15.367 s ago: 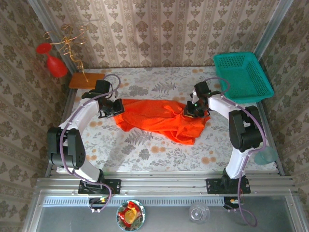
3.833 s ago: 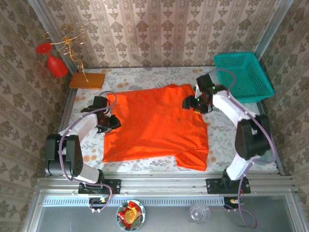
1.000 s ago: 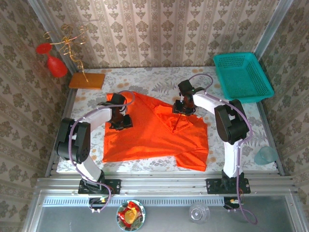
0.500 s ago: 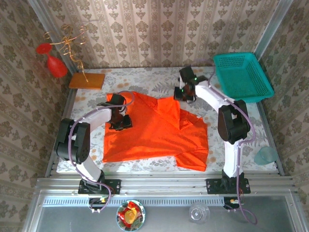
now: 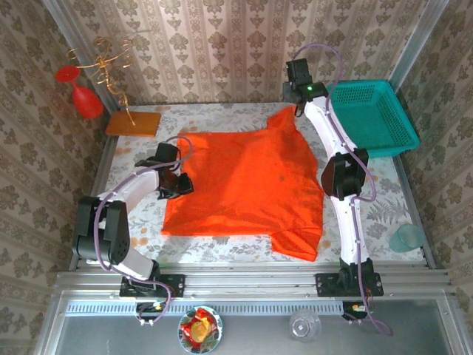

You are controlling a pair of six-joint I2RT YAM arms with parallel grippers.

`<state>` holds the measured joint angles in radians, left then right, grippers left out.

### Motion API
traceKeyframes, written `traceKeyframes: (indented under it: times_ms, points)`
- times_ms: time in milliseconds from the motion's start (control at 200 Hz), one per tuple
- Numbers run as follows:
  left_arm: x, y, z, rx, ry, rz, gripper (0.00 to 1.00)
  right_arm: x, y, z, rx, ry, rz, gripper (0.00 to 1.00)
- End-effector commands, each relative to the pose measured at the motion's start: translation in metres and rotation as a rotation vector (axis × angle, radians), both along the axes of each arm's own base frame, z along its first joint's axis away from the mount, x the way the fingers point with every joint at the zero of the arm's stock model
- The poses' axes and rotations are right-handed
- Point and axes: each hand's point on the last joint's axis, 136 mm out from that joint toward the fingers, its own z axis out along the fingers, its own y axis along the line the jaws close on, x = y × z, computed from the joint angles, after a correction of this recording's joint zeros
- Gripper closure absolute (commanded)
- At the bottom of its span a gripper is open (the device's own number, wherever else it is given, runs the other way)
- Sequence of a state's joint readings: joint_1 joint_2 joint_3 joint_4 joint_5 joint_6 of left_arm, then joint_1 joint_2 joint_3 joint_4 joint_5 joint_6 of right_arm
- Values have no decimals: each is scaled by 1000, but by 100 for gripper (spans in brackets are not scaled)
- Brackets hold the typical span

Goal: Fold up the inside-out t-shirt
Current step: Smooth out the T-shirt at the center of the table.

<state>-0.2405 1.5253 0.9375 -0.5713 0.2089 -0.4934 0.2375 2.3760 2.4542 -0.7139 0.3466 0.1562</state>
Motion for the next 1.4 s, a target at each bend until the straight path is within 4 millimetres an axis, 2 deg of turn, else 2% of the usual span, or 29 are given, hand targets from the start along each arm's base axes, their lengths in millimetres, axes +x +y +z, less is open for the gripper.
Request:
traceKeyframes:
  times_ms: [0,200,280,330,395,450,570,695,830,925,970,1010,1080,1150,1245,1310,1395]
  points:
    - [-5,7,-6,12,13,-2,76,-40,12,-2,-4,89,18,49]
    - [2,5,-21,14,45,-30,76,-101,42,-59,288,300,77,47]
    - [8,7,-26,22,58,-31,76,-119,48,-81,420,354,76,46]
    - [11,10,-30,25,68,-21,76,-125,47,-93,486,369,65,40]
    - [11,15,-35,29,84,-3,76,-130,43,-110,572,390,50,34]
    - [9,22,-40,36,102,16,76,-124,40,-121,649,386,52,29]
    - [-1,33,-51,44,135,49,76,-114,30,-149,773,426,34,27]
    - [-15,44,-59,39,165,102,76,-106,10,-176,801,457,-35,25]
    - [-22,41,-58,4,162,121,76,-106,-18,-196,766,497,-154,25]
    - [-24,31,-56,-44,158,117,76,-105,-33,-196,704,500,-209,25]
    - [-24,26,-53,-54,151,110,76,-100,-37,-190,682,476,-209,26]
    - [-24,21,-50,-57,143,101,76,-103,-39,-185,667,484,-214,26]
    - [-23,12,-44,-62,129,86,76,-96,-35,-170,672,447,-182,27]
    - [-24,6,-38,-70,116,81,76,-83,-16,-150,755,385,-94,29]
    - [-24,3,-34,-68,103,79,76,-71,21,-129,869,349,53,30]
    - [-25,6,-33,-55,104,82,76,-65,46,-120,921,346,132,30]
    - [-25,8,-30,-46,97,81,76,-58,71,-117,949,355,189,31]
